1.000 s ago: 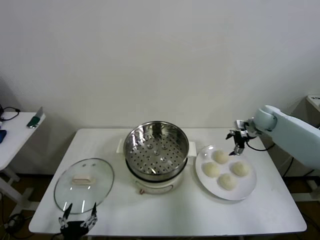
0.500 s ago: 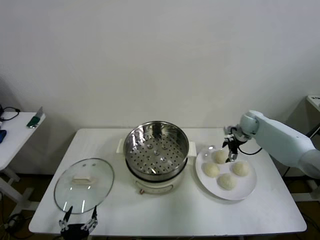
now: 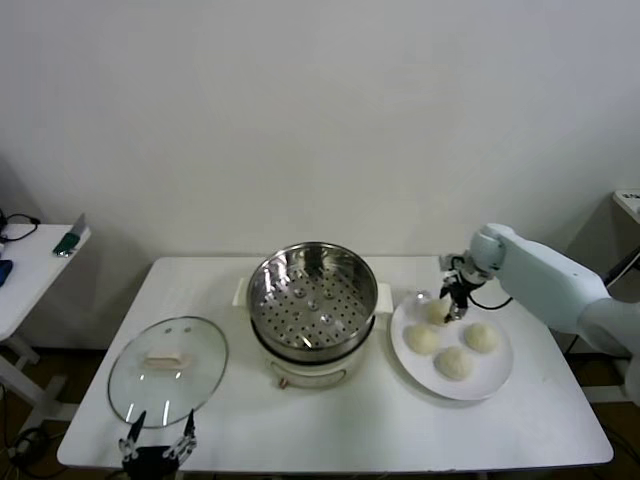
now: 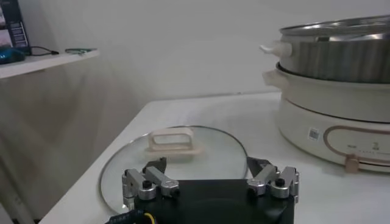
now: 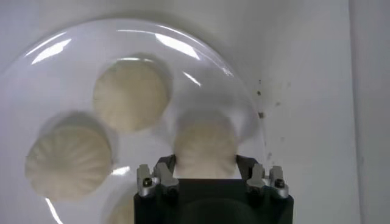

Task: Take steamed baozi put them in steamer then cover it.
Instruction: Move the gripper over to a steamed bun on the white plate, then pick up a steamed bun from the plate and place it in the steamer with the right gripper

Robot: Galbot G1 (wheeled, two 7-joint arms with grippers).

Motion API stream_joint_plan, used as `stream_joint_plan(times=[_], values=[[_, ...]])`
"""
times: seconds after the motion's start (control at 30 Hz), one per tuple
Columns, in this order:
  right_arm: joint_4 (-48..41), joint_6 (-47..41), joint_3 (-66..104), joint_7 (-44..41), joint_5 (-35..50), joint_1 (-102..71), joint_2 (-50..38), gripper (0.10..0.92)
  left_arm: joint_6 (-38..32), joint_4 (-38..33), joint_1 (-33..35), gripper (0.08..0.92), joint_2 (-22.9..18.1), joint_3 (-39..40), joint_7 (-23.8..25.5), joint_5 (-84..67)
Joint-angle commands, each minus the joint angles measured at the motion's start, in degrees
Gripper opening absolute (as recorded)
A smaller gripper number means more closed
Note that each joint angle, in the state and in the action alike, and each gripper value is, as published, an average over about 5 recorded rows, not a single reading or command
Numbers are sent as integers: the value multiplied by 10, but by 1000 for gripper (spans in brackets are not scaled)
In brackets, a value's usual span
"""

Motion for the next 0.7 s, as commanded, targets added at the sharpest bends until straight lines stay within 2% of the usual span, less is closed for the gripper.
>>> stream_joint_plan(times=[0.03, 0.43, 0.7], values=[[42, 24, -16, -7, 2, 34, -12, 679, 0, 0, 1, 823, -1, 1, 0, 1], [235, 75, -233, -47, 122, 321, -73, 679, -3, -11, 6, 823, -3, 5, 0, 7], [323, 185, -289, -87, 220, 521, 9, 679, -6, -20, 10, 823, 2, 5, -2, 7]])
